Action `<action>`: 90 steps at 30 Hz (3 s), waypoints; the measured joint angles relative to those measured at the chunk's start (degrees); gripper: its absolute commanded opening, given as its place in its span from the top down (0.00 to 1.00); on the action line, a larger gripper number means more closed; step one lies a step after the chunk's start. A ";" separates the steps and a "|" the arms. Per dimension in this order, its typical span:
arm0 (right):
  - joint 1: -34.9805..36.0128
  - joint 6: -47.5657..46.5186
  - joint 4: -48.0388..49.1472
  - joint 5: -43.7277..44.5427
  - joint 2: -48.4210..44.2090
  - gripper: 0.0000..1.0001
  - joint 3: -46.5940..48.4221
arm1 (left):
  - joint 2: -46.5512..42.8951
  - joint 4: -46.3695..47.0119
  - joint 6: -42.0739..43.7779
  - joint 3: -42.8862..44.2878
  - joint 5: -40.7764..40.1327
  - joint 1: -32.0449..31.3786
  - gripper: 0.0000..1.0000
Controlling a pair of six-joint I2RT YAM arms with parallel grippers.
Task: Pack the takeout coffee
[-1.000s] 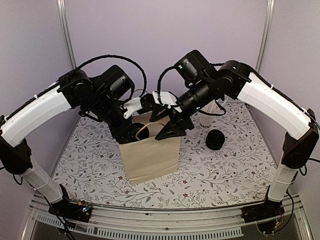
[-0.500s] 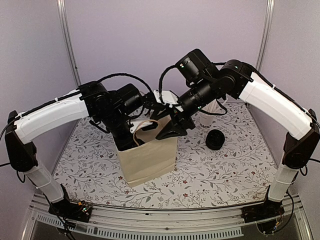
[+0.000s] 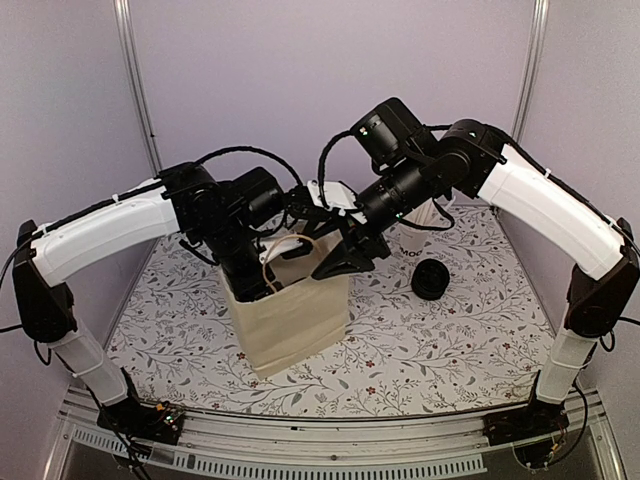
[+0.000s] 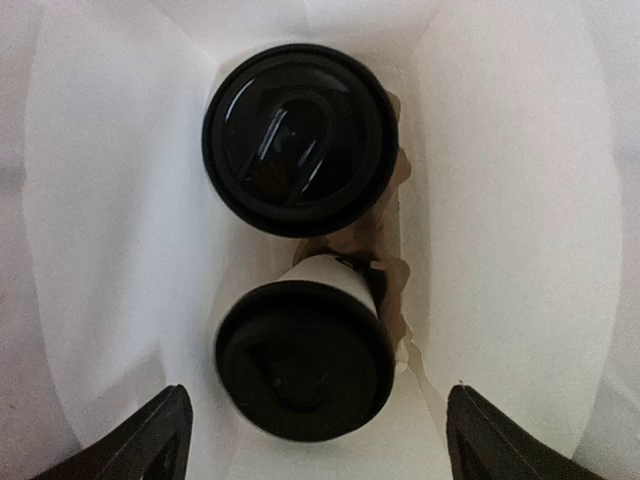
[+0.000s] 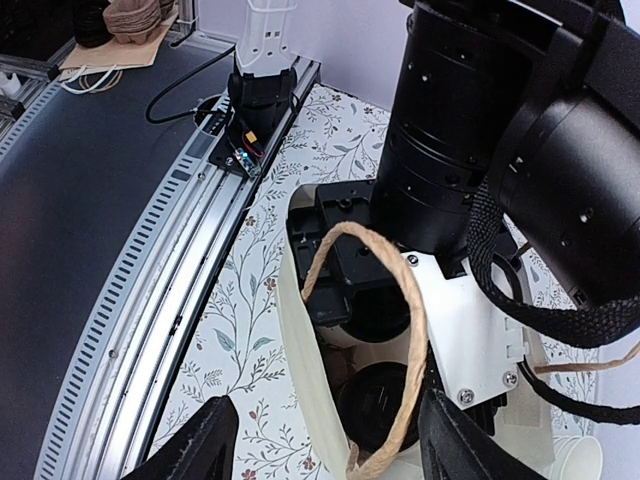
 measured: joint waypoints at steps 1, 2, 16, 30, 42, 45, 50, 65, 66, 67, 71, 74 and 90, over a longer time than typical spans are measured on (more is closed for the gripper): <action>0.00 -0.02 0.00 0.00 0.00 0.35 0.00 | -0.04 0.00 -0.07 0.00 0.02 0.00 0.09; 0.00 -0.02 0.00 0.00 0.00 0.35 0.00 | -0.07 0.00 -0.13 0.00 0.04 0.00 0.07; 0.00 -0.07 0.00 0.02 0.02 0.35 0.00 | -3.30 0.35 -0.37 4.72 -0.13 0.00 0.03; -1.46 -0.04 -1.09 0.00 0.28 0.35 2.45 | -6.78 2.82 1.49 15.78 -3.63 0.00 0.05; -33.11 8.22 10.25 -3.78 -3.52 0.49 -10.14 | -20.59 31.95 7.82 -0.70 -21.18 6.78 0.00; -40.39 14.75 17.62 -1.84 -3.65 0.39 -17.03 | -23.56 42.77 7.32 -8.35 -20.74 14.34 0.00; -50.73 22.86 24.83 0.20 -3.54 0.35 -23.96 | -23.89 54.51 4.02 -17.11 -15.72 25.42 0.00; -51.45 30.67 32.17 5.09 0.94 0.39 -25.64 | -34.97 67.87 -1.27 -37.57 -7.52 32.04 0.00; -51.45 30.86 32.48 5.27 0.76 0.39 -26.38 | -35.15 68.59 -1.29 -38.07 -7.37 32.11 0.00; -51.45 30.99 32.57 5.38 0.59 0.39 -27.10 | -35.12 68.98 -1.31 -38.29 -7.21 32.15 0.00; -51.43 31.41 32.63 5.73 -0.02 0.41 -29.42 | -34.69 70.07 -1.31 -38.97 -5.81 32.76 0.00; -51.43 31.58 32.59 6.14 -0.72 0.44 -30.62 | -34.49 70.77 -1.33 -39.01 -4.85 33.14 0.00; -51.43 33.07 32.61 6.36 -5.40 0.58 -33.59 | -34.47 71.14 -1.46 -39.82 -2.56 33.27 0.00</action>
